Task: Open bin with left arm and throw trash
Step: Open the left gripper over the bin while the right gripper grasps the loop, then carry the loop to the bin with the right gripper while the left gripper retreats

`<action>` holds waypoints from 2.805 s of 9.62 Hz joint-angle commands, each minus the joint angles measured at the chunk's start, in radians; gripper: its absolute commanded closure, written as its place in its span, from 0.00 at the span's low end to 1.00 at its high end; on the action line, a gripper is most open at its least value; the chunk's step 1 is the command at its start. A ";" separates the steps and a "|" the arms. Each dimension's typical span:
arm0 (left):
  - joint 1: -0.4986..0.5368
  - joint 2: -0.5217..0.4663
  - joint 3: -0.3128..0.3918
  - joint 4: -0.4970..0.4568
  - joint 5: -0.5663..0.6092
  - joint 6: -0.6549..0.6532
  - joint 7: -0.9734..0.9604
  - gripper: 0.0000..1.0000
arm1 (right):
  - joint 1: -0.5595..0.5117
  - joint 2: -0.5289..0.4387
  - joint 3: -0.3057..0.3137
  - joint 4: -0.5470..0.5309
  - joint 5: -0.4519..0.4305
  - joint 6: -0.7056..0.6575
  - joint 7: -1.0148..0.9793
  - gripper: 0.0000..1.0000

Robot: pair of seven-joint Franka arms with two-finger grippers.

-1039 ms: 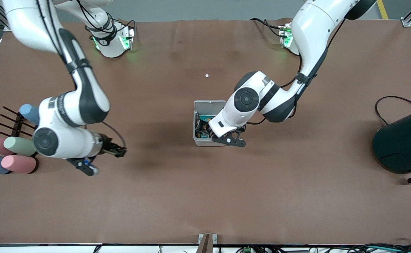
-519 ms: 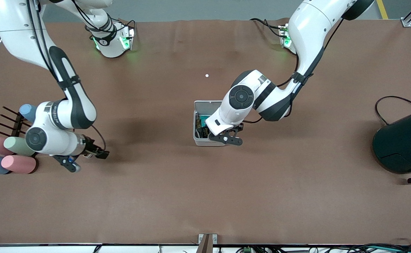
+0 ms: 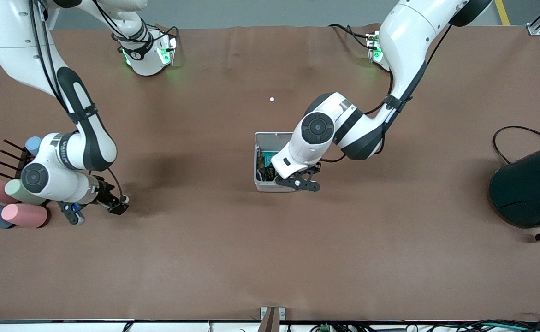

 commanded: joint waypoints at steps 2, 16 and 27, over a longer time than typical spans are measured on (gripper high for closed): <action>-0.019 0.014 0.003 0.019 0.022 -0.019 -0.039 0.50 | -0.007 0.001 -0.012 -0.102 -0.016 0.136 0.028 0.03; 0.207 -0.193 0.021 0.028 0.050 -0.190 -0.051 0.00 | 0.265 -0.051 -0.002 0.307 0.003 -0.254 0.551 1.00; 0.333 -0.736 0.329 -0.109 -0.115 -0.591 0.466 0.00 | 0.797 0.090 -0.001 0.498 0.009 -0.071 0.824 0.94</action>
